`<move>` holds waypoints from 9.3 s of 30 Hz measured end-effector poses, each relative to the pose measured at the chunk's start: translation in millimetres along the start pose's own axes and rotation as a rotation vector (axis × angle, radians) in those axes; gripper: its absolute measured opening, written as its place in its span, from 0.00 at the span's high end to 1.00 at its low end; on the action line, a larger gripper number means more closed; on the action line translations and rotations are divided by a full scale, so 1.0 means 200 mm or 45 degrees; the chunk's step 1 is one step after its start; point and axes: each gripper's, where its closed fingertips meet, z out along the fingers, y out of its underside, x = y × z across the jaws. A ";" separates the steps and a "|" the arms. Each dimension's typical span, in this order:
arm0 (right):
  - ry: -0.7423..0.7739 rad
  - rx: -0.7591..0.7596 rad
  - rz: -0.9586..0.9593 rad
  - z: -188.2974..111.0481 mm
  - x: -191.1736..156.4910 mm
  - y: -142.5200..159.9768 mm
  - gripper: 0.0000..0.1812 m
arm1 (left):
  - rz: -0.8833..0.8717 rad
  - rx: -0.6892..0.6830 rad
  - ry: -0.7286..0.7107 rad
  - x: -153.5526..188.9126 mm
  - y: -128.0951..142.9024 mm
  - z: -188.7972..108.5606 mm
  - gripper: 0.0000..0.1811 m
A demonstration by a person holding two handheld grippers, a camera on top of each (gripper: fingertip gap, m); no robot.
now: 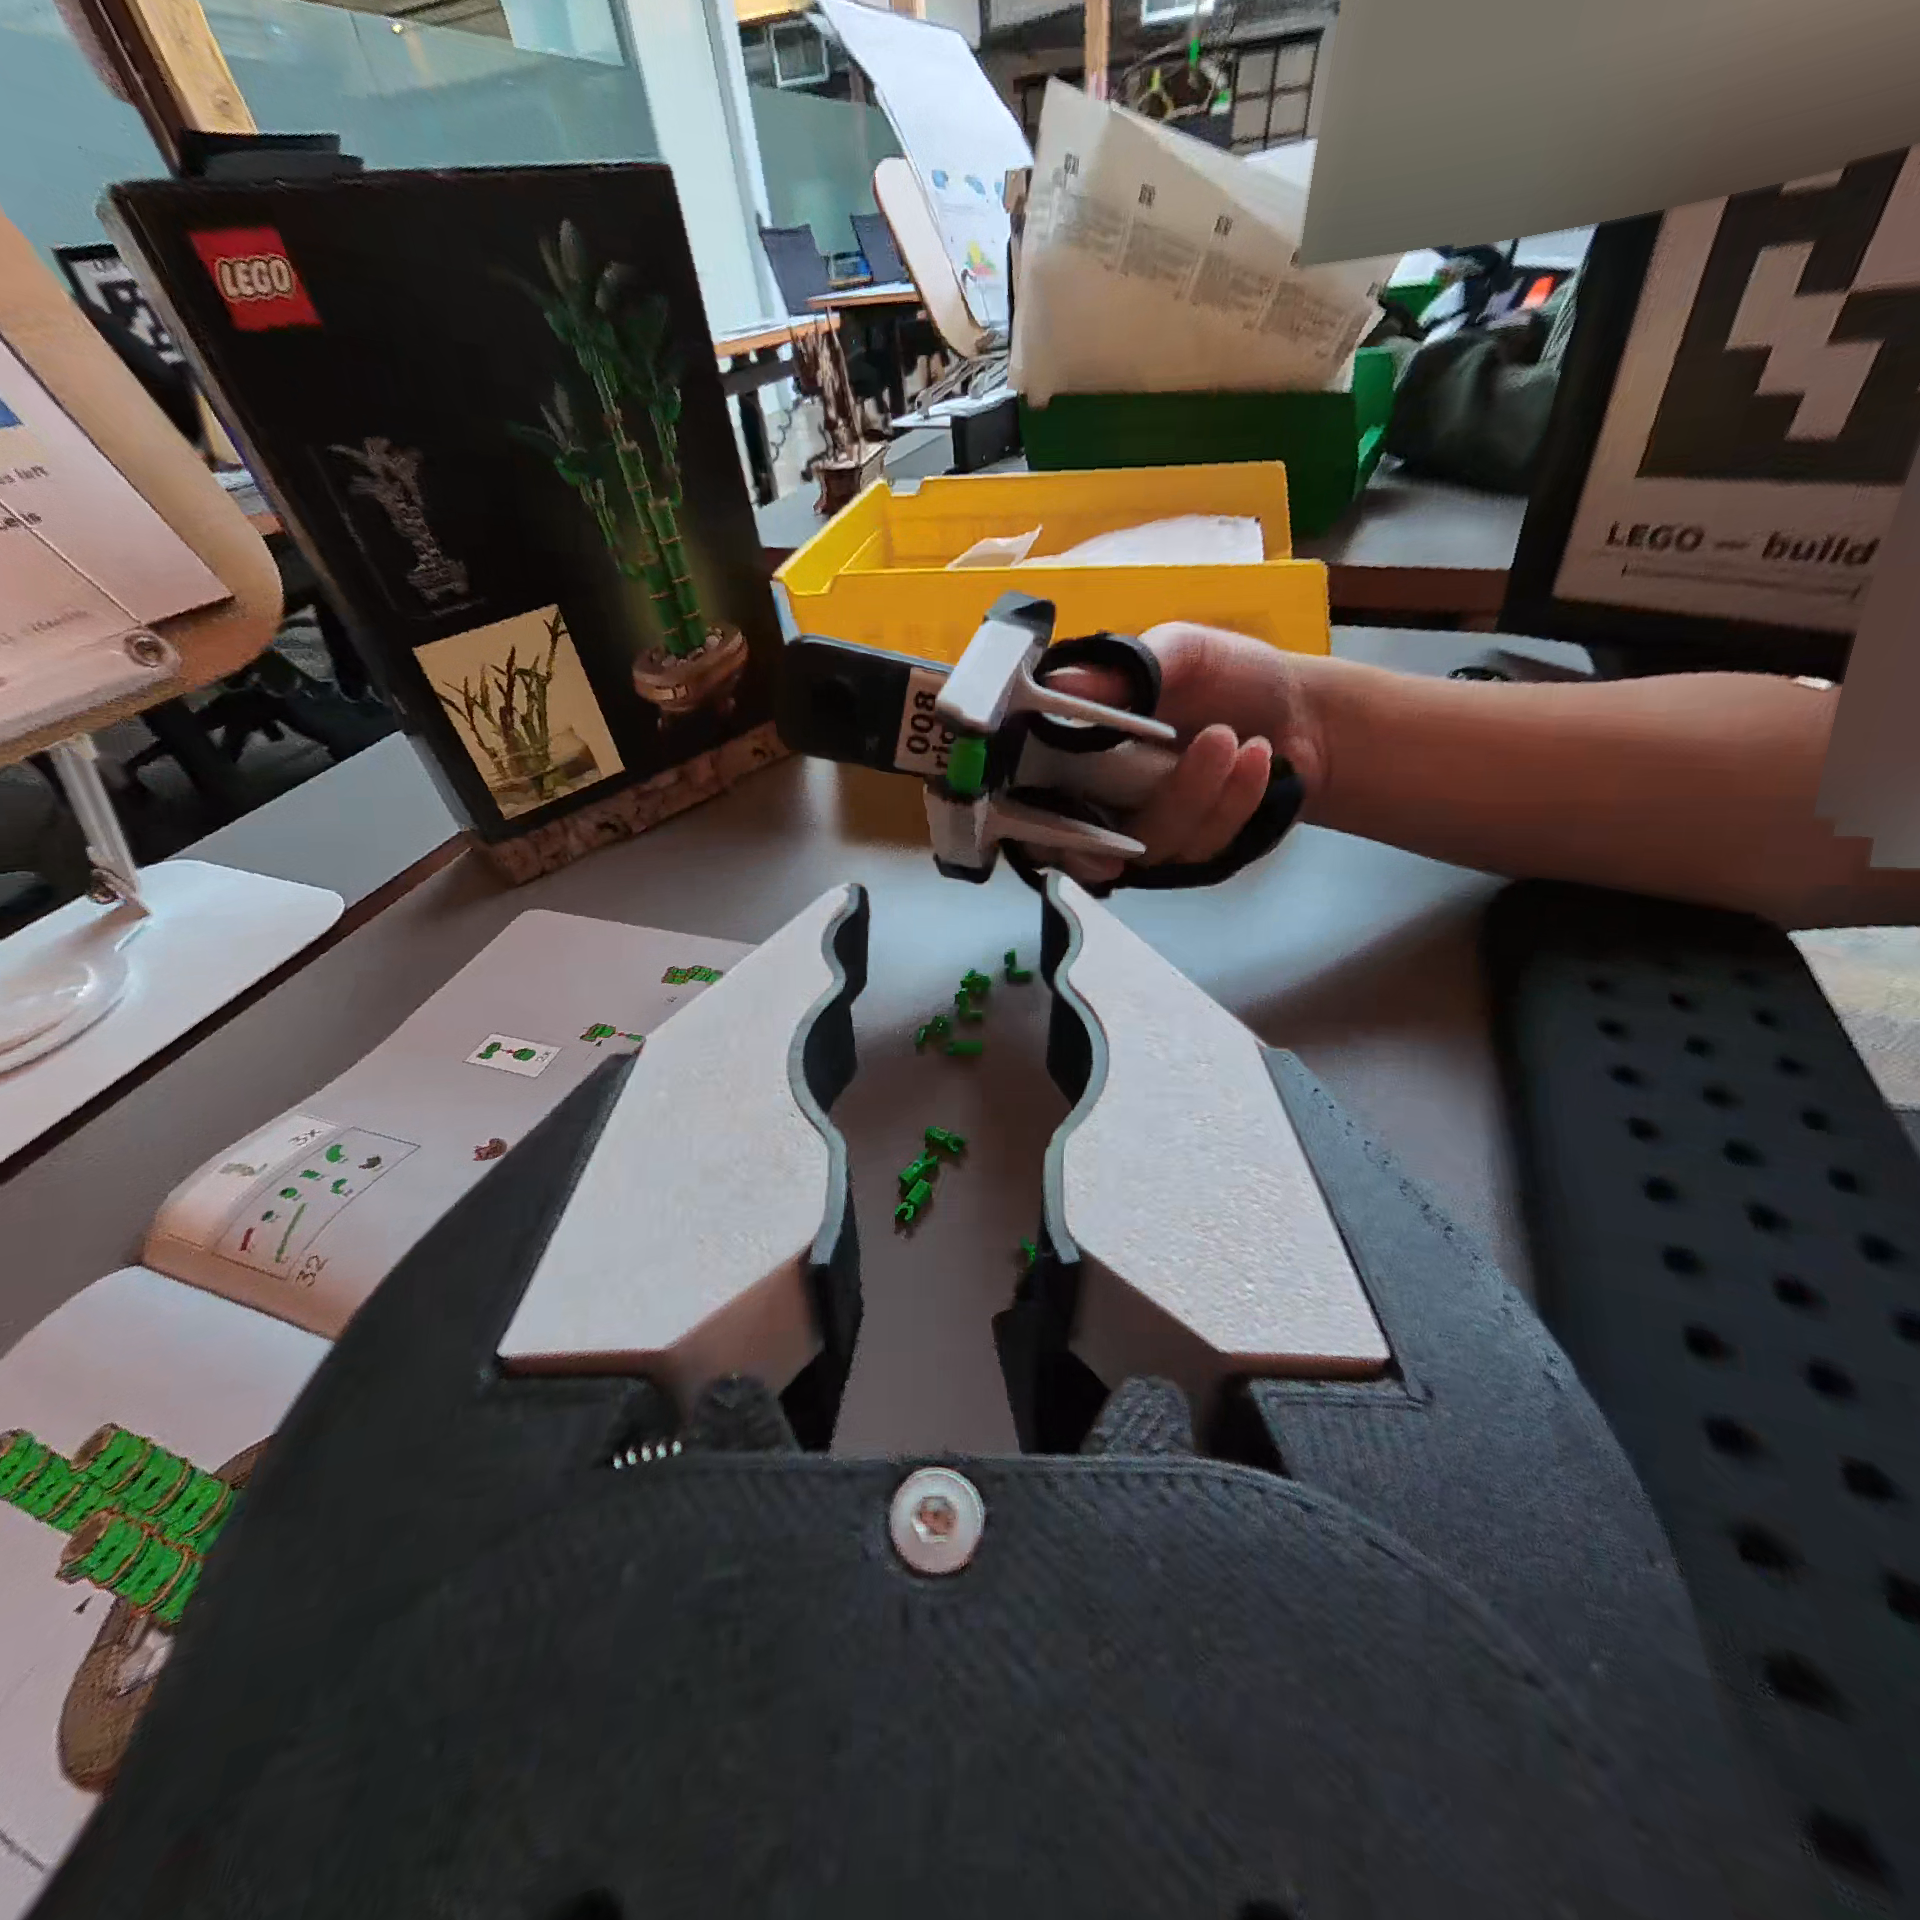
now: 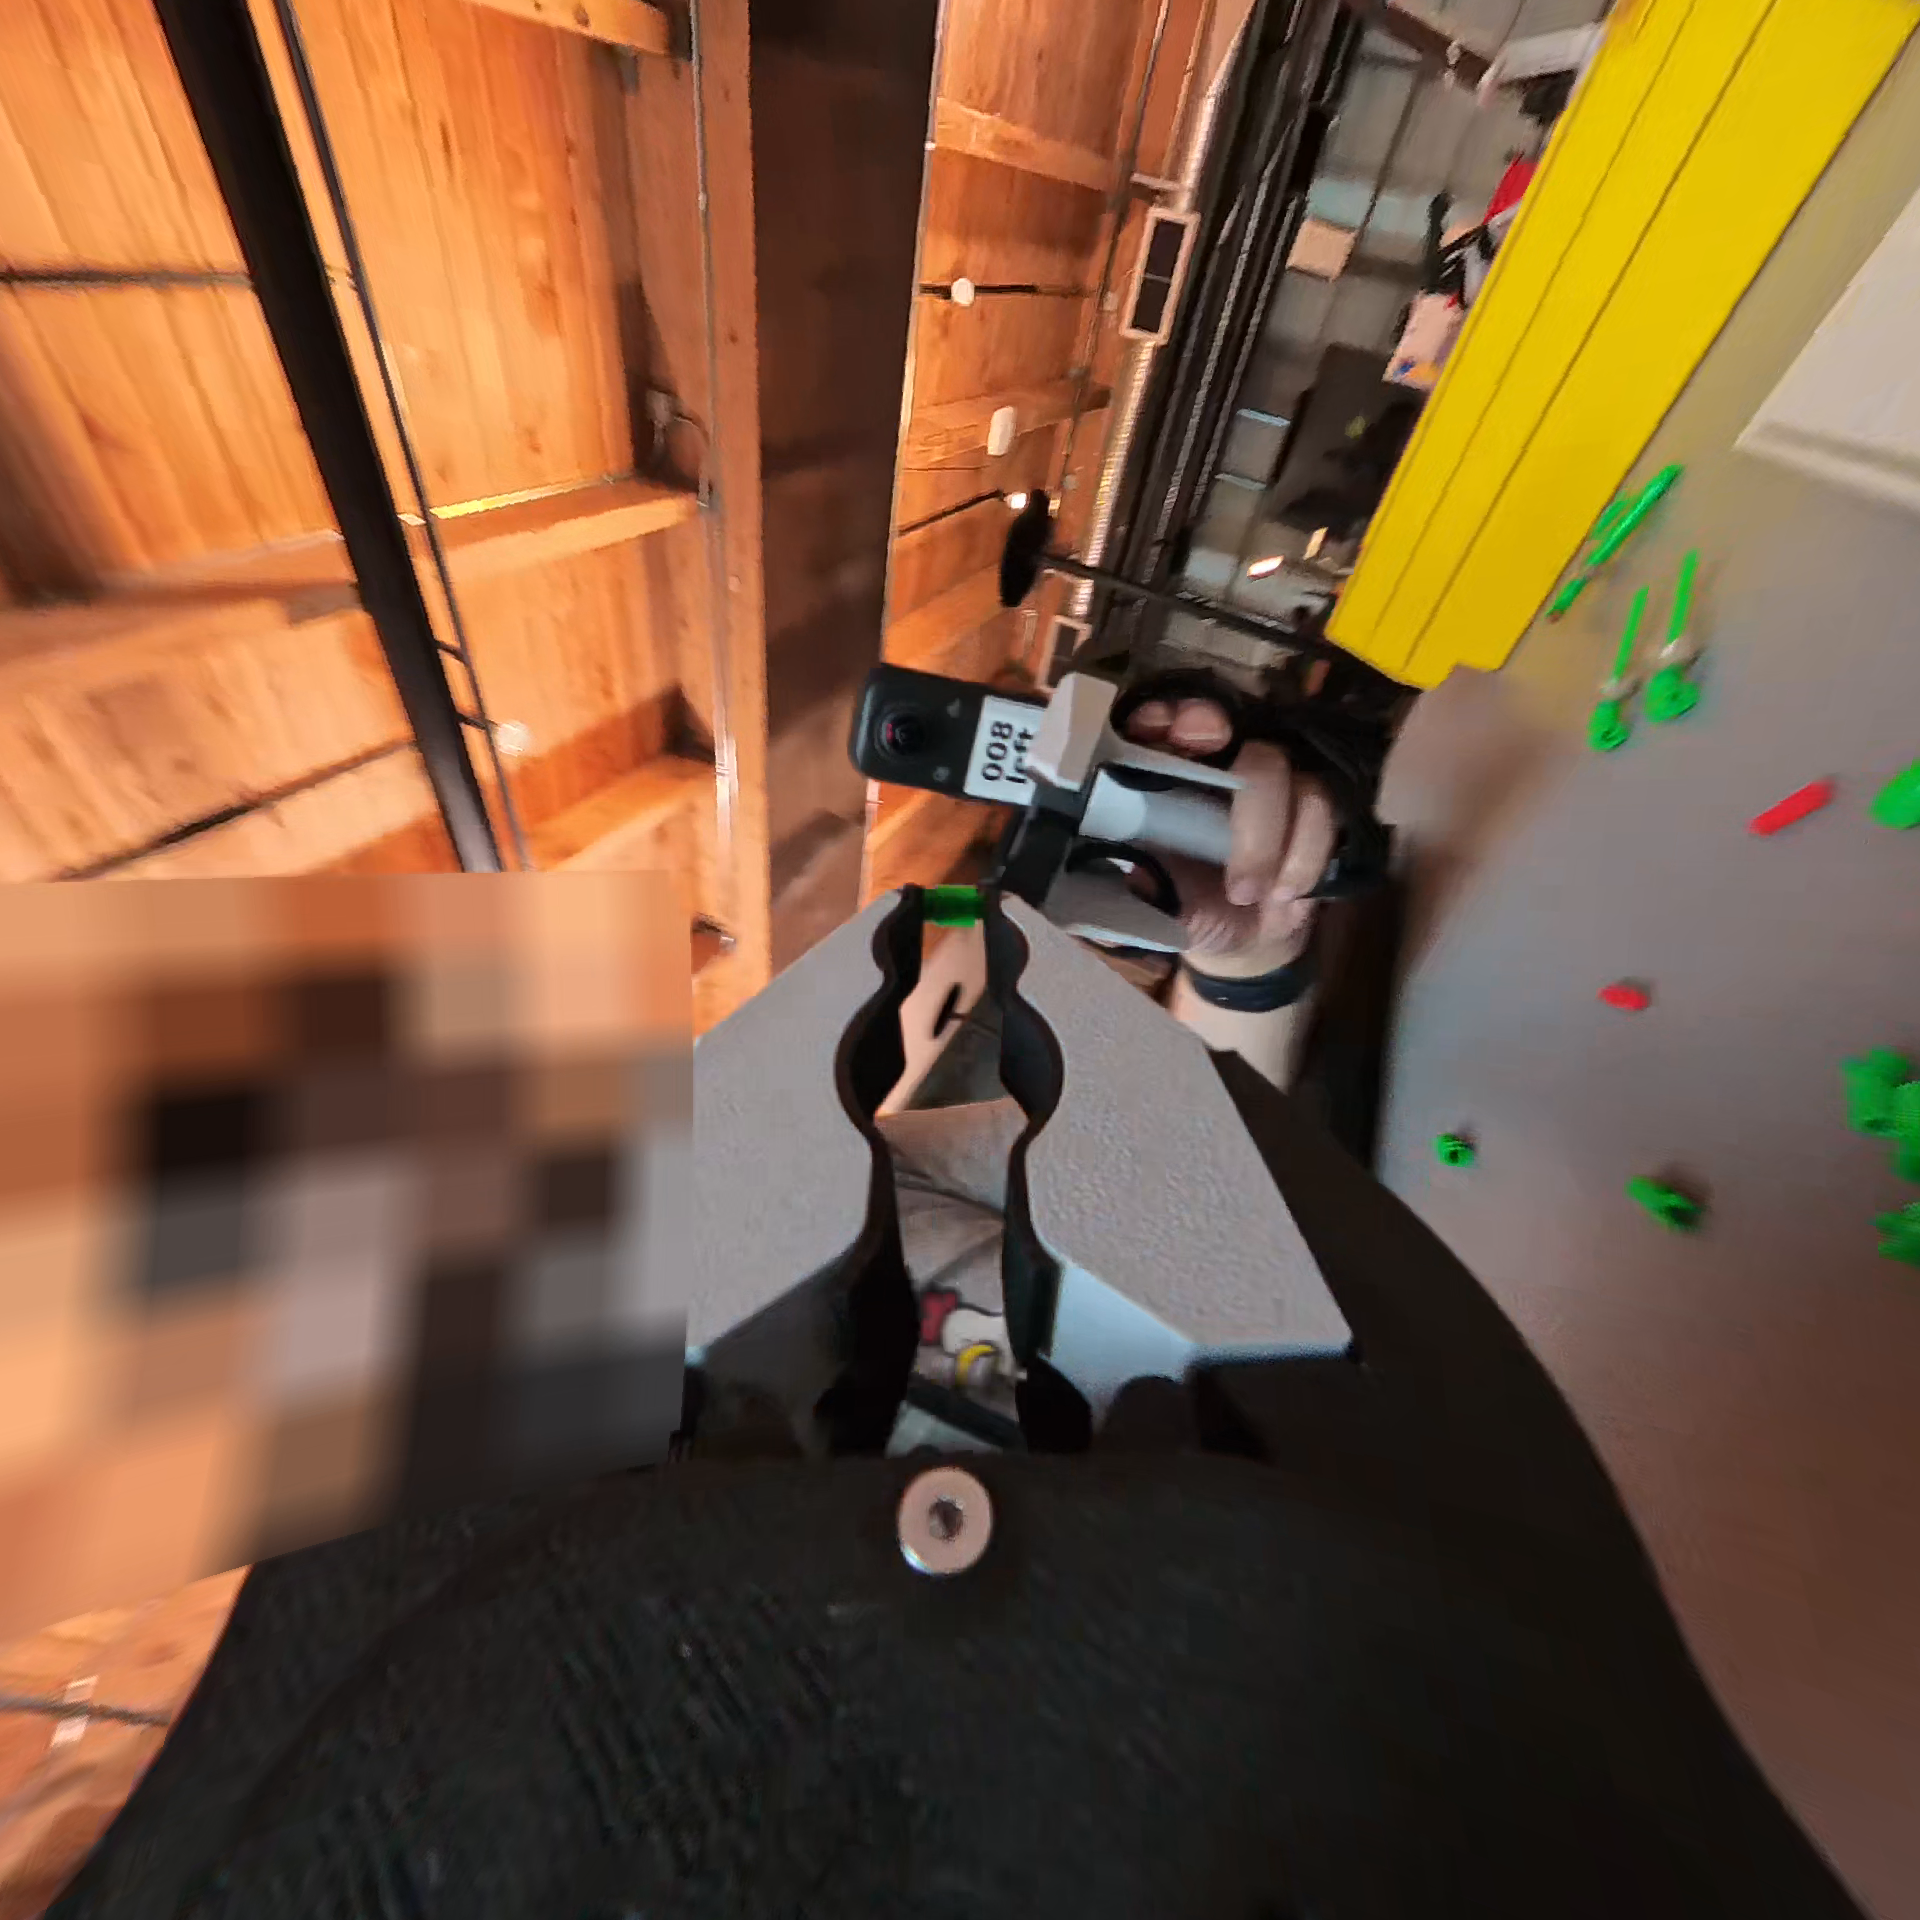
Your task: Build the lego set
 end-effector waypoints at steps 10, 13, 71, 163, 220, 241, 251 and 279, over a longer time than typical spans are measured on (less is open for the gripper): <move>0.063 -0.045 0.216 0.00 0.14 0.05 0.96 | -0.067 -0.072 -0.001 0.03 0.07 0.07 0.87; 0.099 -0.075 0.212 0.01 0.16 0.08 0.96 | -0.034 -0.107 -0.010 0.04 0.10 0.09 0.90; 1.855 -0.846 -0.824 -0.73 0.42 0.13 0.97 | -0.593 -0.415 0.001 -0.09 0.34 0.01 0.97; 1.276 -1.649 -2.213 -0.07 0.53 0.53 1.00 | -0.989 -1.009 0.821 0.43 0.58 -0.09 0.97; 1.222 -1.753 -2.119 -0.06 0.63 0.64 0.99 | -0.847 -1.212 0.853 0.50 0.67 -0.15 0.97; 1.236 -1.607 -1.948 -0.06 0.61 0.60 0.93 | -0.904 -1.144 0.810 0.46 0.63 -0.13 0.97; 1.277 -1.513 -1.940 -0.06 0.58 0.55 0.92 | -0.959 -1.065 0.784 0.42 0.60 -0.11 0.97; 1.574 -0.925 -2.323 0.04 0.29 0.21 0.82 | -1.109 -0.367 0.647 0.15 0.24 0.01 0.97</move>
